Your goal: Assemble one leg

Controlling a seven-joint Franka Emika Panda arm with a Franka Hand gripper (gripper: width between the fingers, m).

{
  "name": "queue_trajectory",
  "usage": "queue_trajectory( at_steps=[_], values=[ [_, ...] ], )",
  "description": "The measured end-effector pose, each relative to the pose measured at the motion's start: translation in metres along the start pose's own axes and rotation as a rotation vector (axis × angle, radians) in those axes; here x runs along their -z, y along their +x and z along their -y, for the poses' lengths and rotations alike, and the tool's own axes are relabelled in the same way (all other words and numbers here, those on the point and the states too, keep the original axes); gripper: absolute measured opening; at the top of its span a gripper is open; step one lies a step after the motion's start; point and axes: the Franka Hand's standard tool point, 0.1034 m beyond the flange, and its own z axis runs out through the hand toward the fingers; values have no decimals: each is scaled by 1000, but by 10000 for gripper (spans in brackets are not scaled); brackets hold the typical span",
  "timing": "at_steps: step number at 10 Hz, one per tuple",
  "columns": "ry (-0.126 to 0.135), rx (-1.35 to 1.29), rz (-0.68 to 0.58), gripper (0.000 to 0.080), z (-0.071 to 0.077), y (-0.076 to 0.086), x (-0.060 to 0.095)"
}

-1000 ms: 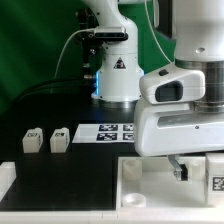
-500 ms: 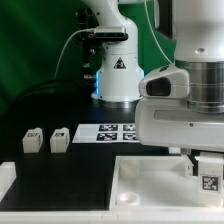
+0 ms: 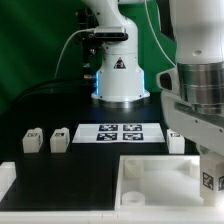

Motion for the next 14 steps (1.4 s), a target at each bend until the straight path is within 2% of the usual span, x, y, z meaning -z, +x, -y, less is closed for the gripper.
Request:
queue_trajectory(
  at_steps=[3,6,9,10,11,12,13,14],
  values=[
    [40,-497,35,284,9,-3,-1],
    [45,-781,26,285,8,5,-1],
    [52,-790,6,287,7,5,-1],
    [52,-785,8,376,7,4,-1],
    [51,-765,8,511,7,3,-2],
    [51,-763,8,511,7,3,-2],
    [51,-756,8,620,7,1,-2],
    [51,-731,11,640,8,-7,0]
  ],
)
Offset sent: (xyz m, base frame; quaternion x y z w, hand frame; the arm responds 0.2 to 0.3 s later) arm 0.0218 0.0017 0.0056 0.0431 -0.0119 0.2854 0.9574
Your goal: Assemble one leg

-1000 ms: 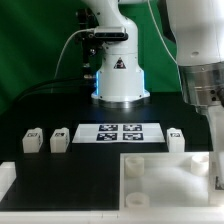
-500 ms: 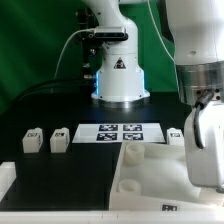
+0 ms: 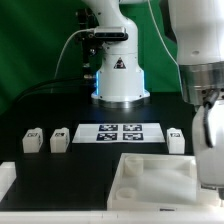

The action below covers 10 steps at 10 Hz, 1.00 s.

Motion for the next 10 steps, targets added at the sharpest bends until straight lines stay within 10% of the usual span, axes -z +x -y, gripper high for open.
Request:
queue_trajectory(
  at_steps=[10],
  values=[
    [5,19,10,649,-4,-12,6]
  ],
)
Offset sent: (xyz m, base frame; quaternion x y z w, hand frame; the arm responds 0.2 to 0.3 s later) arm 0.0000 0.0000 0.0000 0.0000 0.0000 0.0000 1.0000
